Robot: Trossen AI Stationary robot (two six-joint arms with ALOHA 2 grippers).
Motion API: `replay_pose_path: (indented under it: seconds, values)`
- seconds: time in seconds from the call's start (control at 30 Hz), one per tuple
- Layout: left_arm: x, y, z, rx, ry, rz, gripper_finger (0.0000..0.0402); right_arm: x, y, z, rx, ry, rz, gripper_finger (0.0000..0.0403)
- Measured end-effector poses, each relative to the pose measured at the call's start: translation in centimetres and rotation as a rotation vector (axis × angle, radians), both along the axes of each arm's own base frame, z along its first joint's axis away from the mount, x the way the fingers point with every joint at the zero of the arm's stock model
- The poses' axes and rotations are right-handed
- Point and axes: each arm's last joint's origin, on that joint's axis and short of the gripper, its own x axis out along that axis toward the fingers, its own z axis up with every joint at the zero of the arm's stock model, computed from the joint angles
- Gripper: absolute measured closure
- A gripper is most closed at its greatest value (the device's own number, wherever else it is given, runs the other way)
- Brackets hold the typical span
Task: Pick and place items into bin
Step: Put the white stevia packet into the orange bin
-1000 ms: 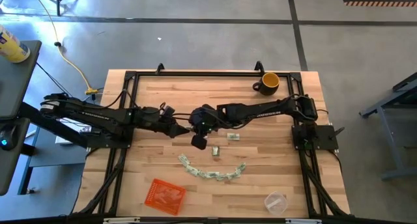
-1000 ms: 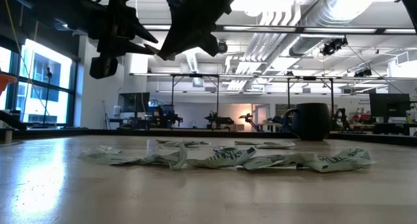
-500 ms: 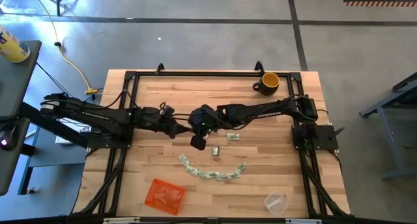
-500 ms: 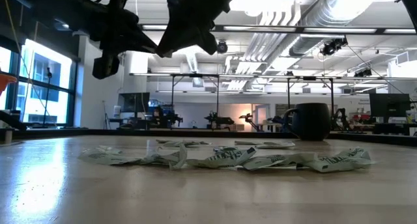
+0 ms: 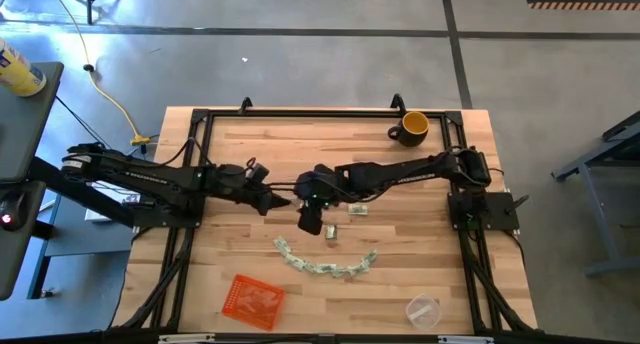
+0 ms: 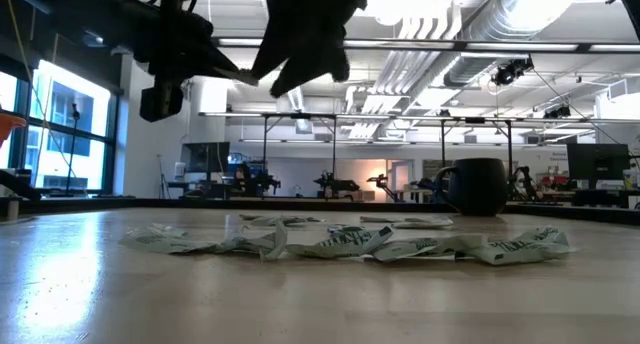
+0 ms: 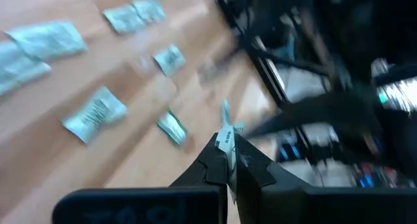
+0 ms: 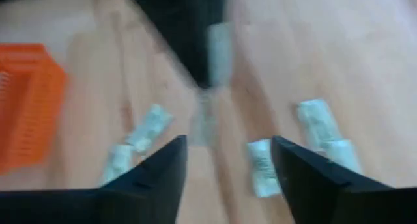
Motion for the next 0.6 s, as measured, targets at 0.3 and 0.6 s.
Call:
replay_pose_path:
  seconds: [0.3,0.6]
  values:
    - [-2.0,-5.7,0.7,0.058,0.088,-0.41,0.0361,-4.0,2.7,2.8,-0.195,0.121,0.078,0.0134]
    - [-6.7,-13.7,4.7,0.453,0.229,-0.588,0.0359,-5.4,4.6,2.6,-0.254,0.209,0.102,0.0152]
